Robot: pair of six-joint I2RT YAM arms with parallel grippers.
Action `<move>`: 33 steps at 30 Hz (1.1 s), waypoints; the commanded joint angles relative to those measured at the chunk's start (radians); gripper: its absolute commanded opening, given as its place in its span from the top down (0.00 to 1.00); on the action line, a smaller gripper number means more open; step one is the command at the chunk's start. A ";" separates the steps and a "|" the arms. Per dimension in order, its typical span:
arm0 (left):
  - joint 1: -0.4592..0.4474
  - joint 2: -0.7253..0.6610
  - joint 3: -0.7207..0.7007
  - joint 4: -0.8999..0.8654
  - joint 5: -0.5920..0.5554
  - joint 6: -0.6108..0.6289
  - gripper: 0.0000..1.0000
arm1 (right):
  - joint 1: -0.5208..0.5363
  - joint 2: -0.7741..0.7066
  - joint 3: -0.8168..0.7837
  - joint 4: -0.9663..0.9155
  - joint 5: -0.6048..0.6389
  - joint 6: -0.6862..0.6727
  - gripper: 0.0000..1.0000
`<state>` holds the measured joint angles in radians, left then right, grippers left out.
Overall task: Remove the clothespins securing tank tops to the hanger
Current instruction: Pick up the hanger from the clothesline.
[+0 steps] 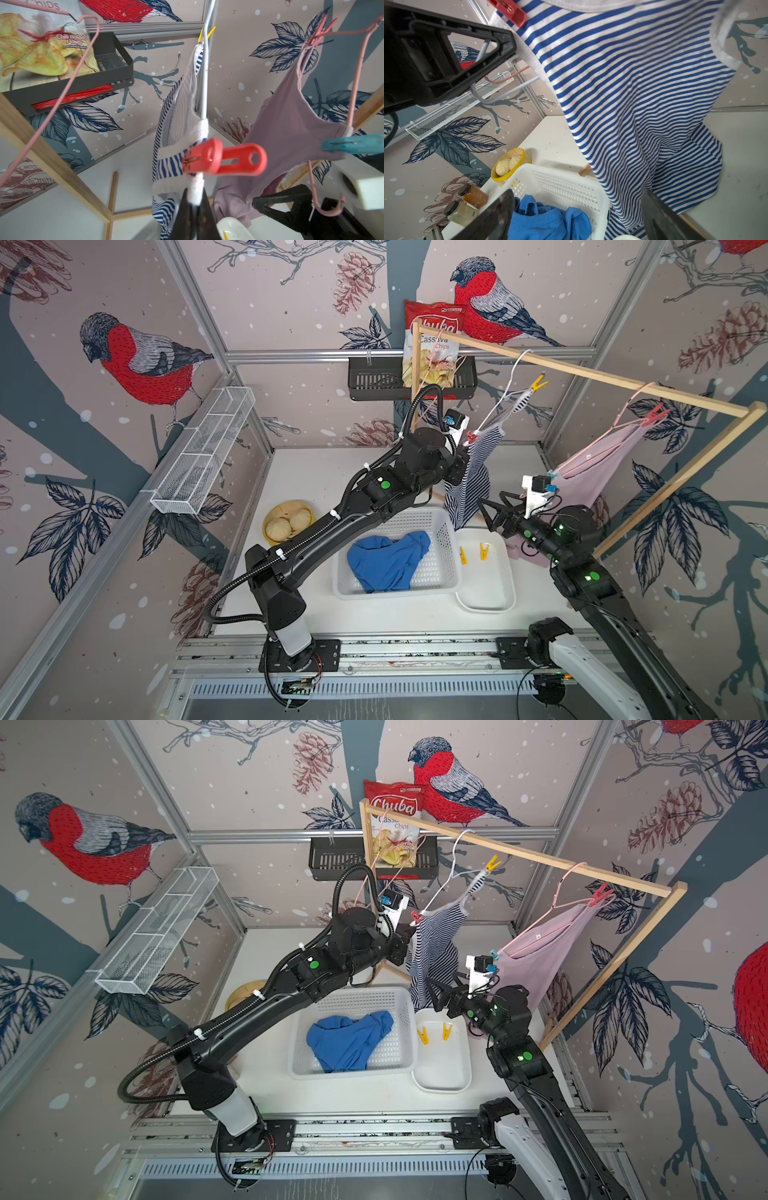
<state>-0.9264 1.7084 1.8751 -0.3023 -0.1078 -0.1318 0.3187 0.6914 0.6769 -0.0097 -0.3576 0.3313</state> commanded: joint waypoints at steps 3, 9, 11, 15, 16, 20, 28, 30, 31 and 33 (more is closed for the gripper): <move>0.000 0.005 0.057 -0.001 -0.001 0.004 1.00 | 0.019 -0.007 0.006 0.032 -0.038 -0.014 0.06; 0.000 -0.006 0.134 0.014 -0.012 0.021 1.00 | 0.101 -0.025 0.004 0.062 -0.021 -0.030 0.04; 0.000 -0.023 0.136 0.037 -0.022 0.030 1.00 | 0.141 -0.026 0.011 0.062 0.010 -0.045 0.02; 0.000 -0.068 0.121 0.038 -0.059 0.046 1.00 | 0.222 -0.013 0.034 0.058 0.068 -0.082 0.00; 0.000 -0.083 0.108 0.035 -0.065 0.053 1.00 | 0.235 -0.008 0.038 0.059 0.072 -0.087 0.00; 0.000 -0.201 -0.033 0.065 -0.073 0.070 1.00 | 0.276 0.000 0.046 0.062 0.102 -0.106 0.00; 0.000 -0.505 -0.356 0.214 -0.066 0.033 1.00 | 0.322 0.001 0.067 0.063 0.140 -0.129 0.00; 0.000 -0.570 -0.409 0.259 -0.042 0.032 1.00 | 0.331 0.003 0.074 0.062 0.159 -0.136 0.00; 0.000 -0.593 -0.423 0.268 -0.032 0.034 1.00 | 0.333 0.002 0.077 0.063 0.162 -0.140 0.00; 0.000 -0.642 -0.441 0.271 -0.027 0.042 1.00 | 0.339 0.000 0.084 0.059 0.178 -0.141 0.00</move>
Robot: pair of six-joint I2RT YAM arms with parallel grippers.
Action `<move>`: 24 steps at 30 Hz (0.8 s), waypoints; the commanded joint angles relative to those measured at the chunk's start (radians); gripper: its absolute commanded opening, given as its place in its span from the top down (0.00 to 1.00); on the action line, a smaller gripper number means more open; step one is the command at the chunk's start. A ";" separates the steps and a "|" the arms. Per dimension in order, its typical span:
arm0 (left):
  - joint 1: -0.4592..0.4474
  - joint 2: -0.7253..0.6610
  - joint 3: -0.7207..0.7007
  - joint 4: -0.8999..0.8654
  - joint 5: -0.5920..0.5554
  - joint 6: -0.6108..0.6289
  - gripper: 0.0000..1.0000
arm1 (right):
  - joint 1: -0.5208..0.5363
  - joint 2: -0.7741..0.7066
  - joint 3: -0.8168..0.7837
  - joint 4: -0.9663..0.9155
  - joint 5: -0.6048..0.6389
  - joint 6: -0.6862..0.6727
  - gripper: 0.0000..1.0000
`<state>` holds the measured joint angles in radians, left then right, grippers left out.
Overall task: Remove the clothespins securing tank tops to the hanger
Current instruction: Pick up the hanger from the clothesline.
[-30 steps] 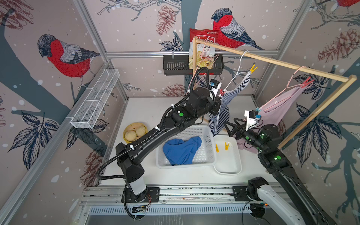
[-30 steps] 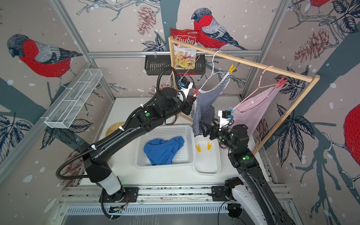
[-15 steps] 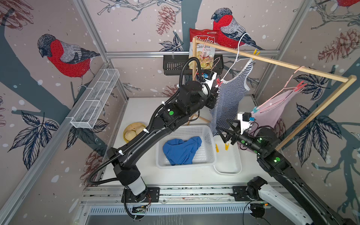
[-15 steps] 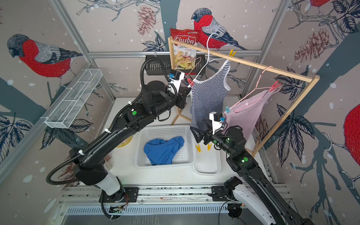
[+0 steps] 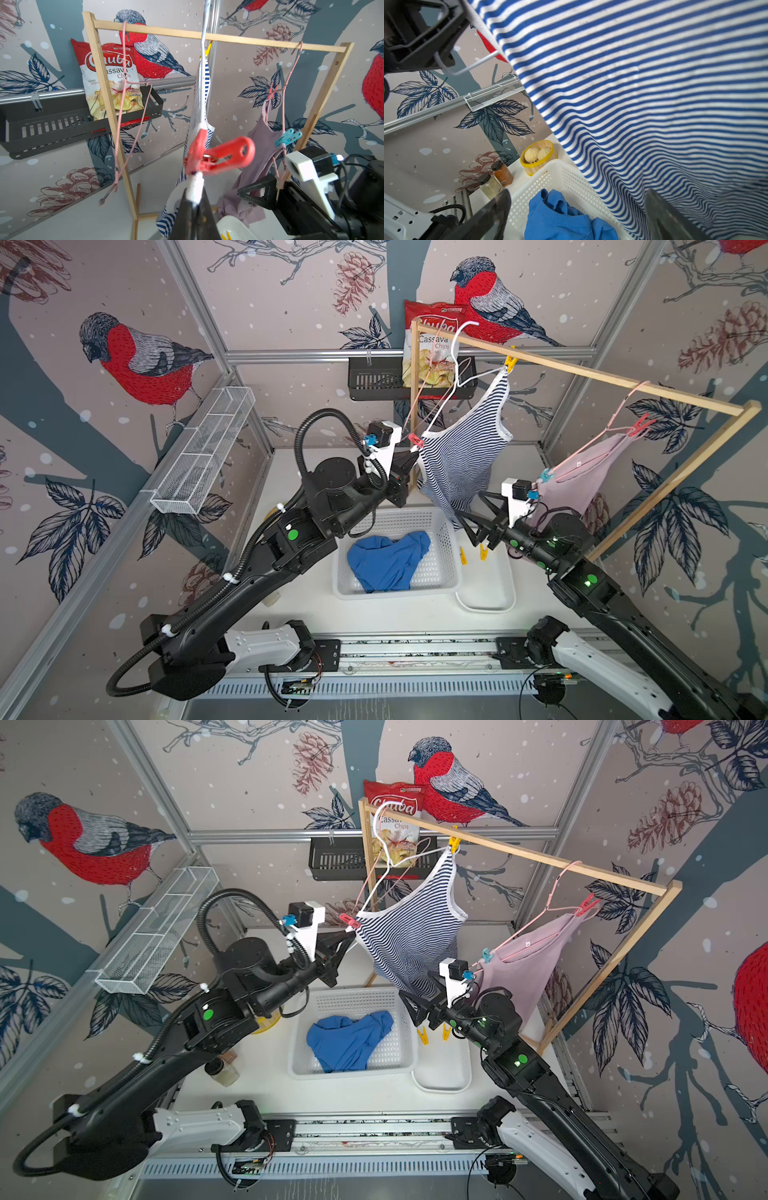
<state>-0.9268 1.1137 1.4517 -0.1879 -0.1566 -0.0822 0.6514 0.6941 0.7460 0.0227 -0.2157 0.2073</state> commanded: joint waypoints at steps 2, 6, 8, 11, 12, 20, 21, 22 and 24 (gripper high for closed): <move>0.000 -0.086 -0.026 0.148 0.032 0.007 1.00 | 0.012 -0.009 0.018 0.025 0.052 -0.019 0.00; 0.000 -0.160 -0.020 0.136 0.035 0.021 1.00 | 0.017 -0.029 0.015 0.019 0.078 -0.020 0.00; 0.000 -0.189 -0.012 0.141 0.037 0.028 1.00 | 0.017 -0.033 0.013 0.018 0.089 -0.020 0.00; 0.000 -0.212 0.016 0.141 0.039 0.039 1.00 | 0.019 -0.030 0.013 0.015 0.101 -0.022 0.00; 0.000 -0.216 0.022 0.142 0.043 0.044 1.00 | 0.019 -0.027 0.013 0.015 0.106 -0.023 0.00; 0.000 -0.138 0.065 0.105 0.010 0.075 1.00 | 0.019 -0.028 0.011 0.003 0.160 -0.039 0.00; 0.000 -0.130 0.053 0.116 0.007 0.075 1.00 | 0.018 -0.029 0.009 0.001 0.170 -0.040 0.00; 0.000 -0.120 0.041 0.123 0.005 0.073 1.00 | 0.017 -0.033 0.006 0.000 0.177 -0.042 0.00; 0.000 -0.088 0.041 0.117 0.001 0.077 1.00 | 0.018 -0.038 -0.001 -0.003 0.187 -0.046 0.00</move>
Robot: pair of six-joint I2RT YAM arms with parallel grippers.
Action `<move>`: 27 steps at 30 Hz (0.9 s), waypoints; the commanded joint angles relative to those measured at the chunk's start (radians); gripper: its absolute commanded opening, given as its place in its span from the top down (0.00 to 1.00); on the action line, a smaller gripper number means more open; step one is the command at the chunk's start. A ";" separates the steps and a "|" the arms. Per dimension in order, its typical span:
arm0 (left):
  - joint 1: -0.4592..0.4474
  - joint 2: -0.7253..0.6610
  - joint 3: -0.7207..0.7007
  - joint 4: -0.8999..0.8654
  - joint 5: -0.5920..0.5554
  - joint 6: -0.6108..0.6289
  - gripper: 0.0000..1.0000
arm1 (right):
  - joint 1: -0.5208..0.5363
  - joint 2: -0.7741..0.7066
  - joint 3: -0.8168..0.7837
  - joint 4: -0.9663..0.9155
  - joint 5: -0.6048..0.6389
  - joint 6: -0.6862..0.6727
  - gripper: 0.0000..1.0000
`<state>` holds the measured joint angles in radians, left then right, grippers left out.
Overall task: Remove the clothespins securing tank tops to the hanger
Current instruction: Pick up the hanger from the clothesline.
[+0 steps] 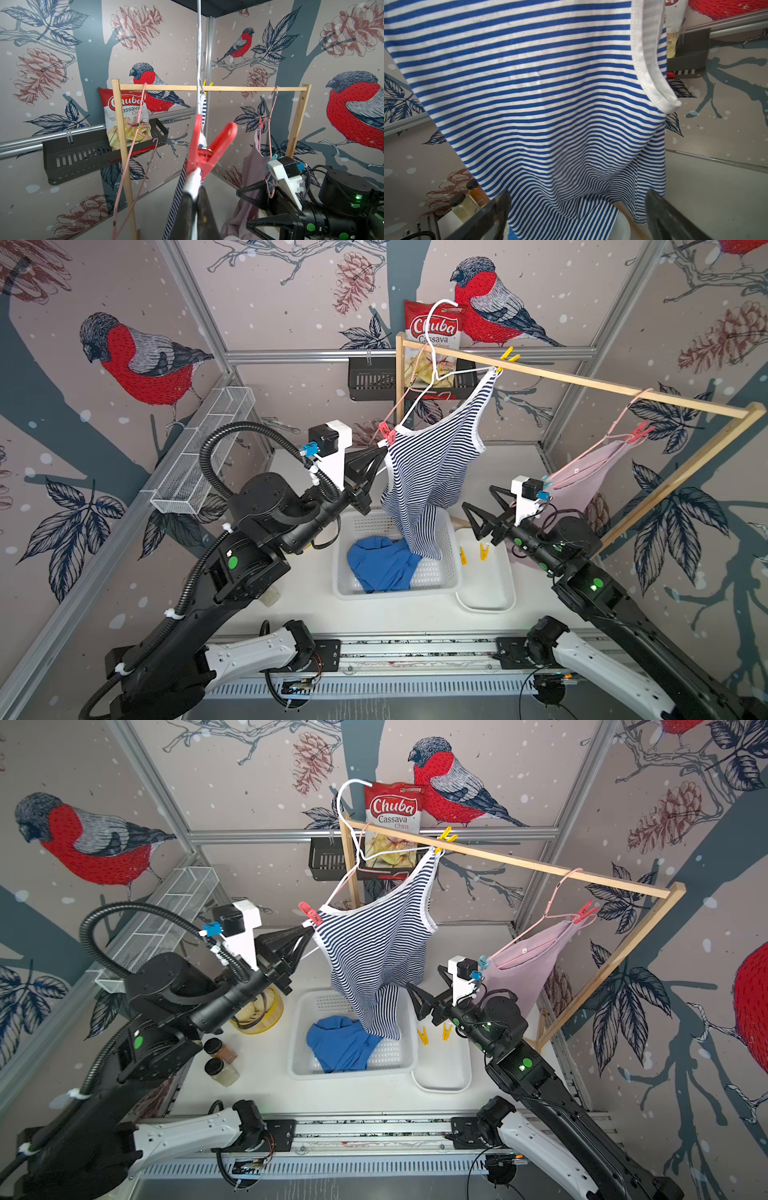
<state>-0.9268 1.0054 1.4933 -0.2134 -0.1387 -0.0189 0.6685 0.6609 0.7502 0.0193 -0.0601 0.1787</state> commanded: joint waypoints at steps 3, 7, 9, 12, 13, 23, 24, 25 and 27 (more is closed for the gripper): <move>0.000 0.070 0.010 0.124 -0.027 0.019 1.00 | -0.001 -0.004 -0.011 -0.007 0.040 -0.022 0.00; 0.000 0.128 0.016 0.116 -0.047 0.024 1.00 | -0.003 0.000 -0.020 -0.008 0.048 -0.022 0.00; 0.000 0.161 0.024 0.109 -0.045 0.026 1.00 | -0.004 0.002 -0.025 -0.005 0.052 -0.019 0.00; 0.000 0.195 0.035 0.085 -0.005 0.051 1.00 | -0.007 0.004 -0.028 -0.008 0.054 -0.021 0.00; -0.001 0.196 0.036 0.069 0.018 0.070 1.00 | -0.010 0.003 -0.027 -0.011 0.054 -0.021 0.00; 0.000 -0.078 -0.086 -0.026 0.071 0.124 1.00 | -0.044 -0.011 -0.019 -0.025 0.044 -0.026 0.00; 0.000 -0.102 -0.092 -0.035 0.068 0.125 1.00 | -0.052 -0.007 -0.018 -0.020 0.025 -0.022 0.00; 0.000 -0.126 -0.091 -0.048 0.059 0.123 1.00 | -0.063 -0.001 -0.017 -0.012 0.009 -0.015 0.00; 0.000 -0.171 -0.099 -0.042 0.021 0.110 1.00 | -0.075 0.015 -0.016 0.006 -0.026 0.001 0.00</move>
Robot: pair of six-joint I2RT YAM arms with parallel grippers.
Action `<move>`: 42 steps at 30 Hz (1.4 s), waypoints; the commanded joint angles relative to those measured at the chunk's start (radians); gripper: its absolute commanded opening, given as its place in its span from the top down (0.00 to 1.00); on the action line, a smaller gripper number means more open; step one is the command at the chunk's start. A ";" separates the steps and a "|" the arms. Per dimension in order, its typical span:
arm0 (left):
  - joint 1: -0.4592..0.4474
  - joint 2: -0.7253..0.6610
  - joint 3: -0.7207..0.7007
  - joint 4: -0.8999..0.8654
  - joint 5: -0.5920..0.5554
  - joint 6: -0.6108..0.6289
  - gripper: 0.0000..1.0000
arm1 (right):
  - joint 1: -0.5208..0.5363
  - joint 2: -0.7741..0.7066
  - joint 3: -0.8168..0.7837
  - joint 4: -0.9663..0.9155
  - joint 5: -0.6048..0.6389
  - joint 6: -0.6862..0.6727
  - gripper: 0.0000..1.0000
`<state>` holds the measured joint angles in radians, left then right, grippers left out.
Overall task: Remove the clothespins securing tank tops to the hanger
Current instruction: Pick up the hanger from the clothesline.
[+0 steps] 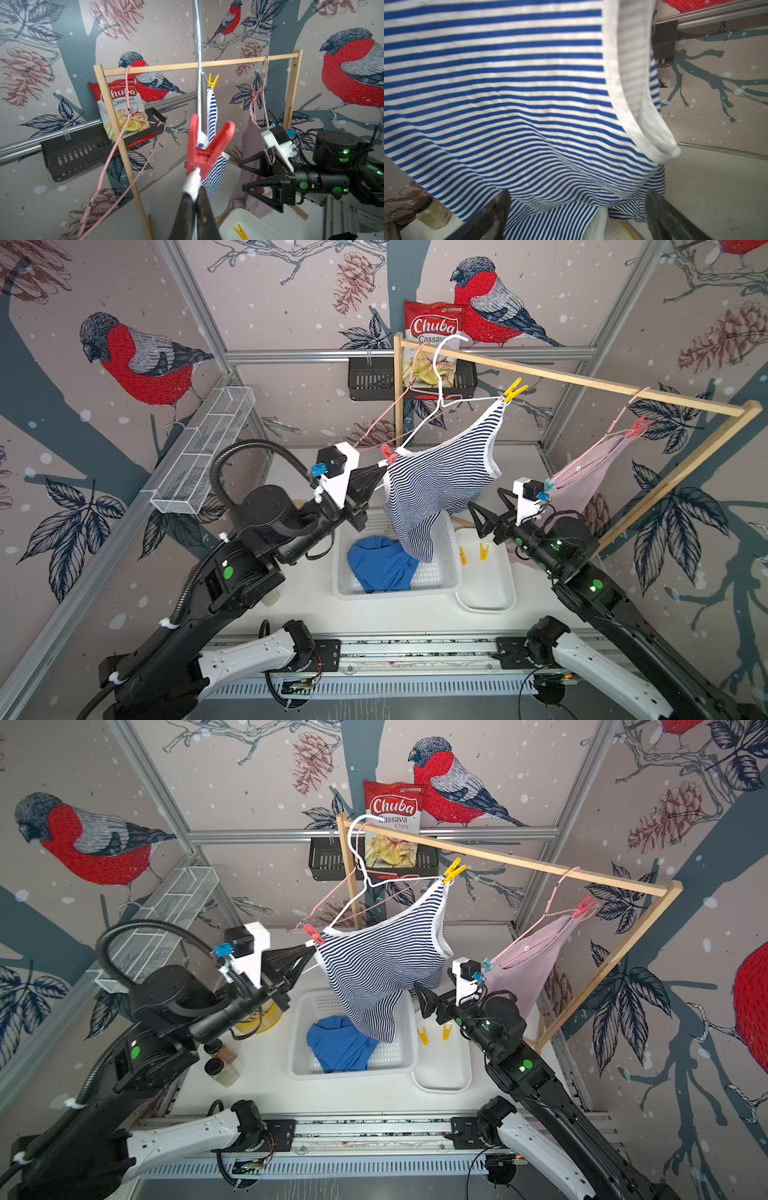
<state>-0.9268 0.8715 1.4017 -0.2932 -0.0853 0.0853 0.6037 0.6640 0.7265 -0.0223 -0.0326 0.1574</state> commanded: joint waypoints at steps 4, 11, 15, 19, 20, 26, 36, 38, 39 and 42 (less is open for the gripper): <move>0.000 -0.128 -0.043 0.129 -0.050 -0.018 1.00 | -0.016 0.039 0.010 0.068 -0.080 0.039 0.00; 0.000 -0.173 -0.012 0.240 -0.211 0.001 1.00 | -0.016 0.042 0.016 0.077 -0.084 0.048 0.00; 0.000 -0.166 0.047 0.233 -0.227 0.019 1.00 | -0.016 0.040 0.024 0.066 -0.095 0.047 0.00; 0.000 -0.173 0.100 0.194 -0.220 0.040 1.00 | -0.013 0.035 0.024 0.073 -0.154 0.036 0.00; 0.000 -0.176 0.119 0.175 -0.218 0.045 1.00 | -0.012 0.033 0.020 0.083 -0.166 0.034 0.00; 0.000 -0.168 0.218 0.014 -0.210 0.070 1.00 | 0.004 0.047 0.025 0.110 -0.212 0.028 0.00; -0.001 -0.136 0.328 -0.221 -0.006 0.076 1.00 | 0.034 0.151 0.095 0.128 -0.274 0.004 0.00; -0.001 -0.126 0.324 -0.271 0.012 0.090 1.00 | 0.034 0.164 0.098 0.141 -0.271 0.001 0.00; -0.004 -0.119 0.314 -0.294 0.018 0.098 1.00 | 0.033 0.170 0.096 0.152 -0.264 -0.002 0.00; -0.011 -0.103 0.284 -0.340 0.045 0.105 1.00 | -0.002 0.202 0.101 0.174 -0.316 -0.002 0.00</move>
<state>-0.9337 0.7567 1.6993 -0.5785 -0.0986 0.1654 0.6224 0.8474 0.8154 0.0940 -0.3031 0.1600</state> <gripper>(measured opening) 0.057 0.998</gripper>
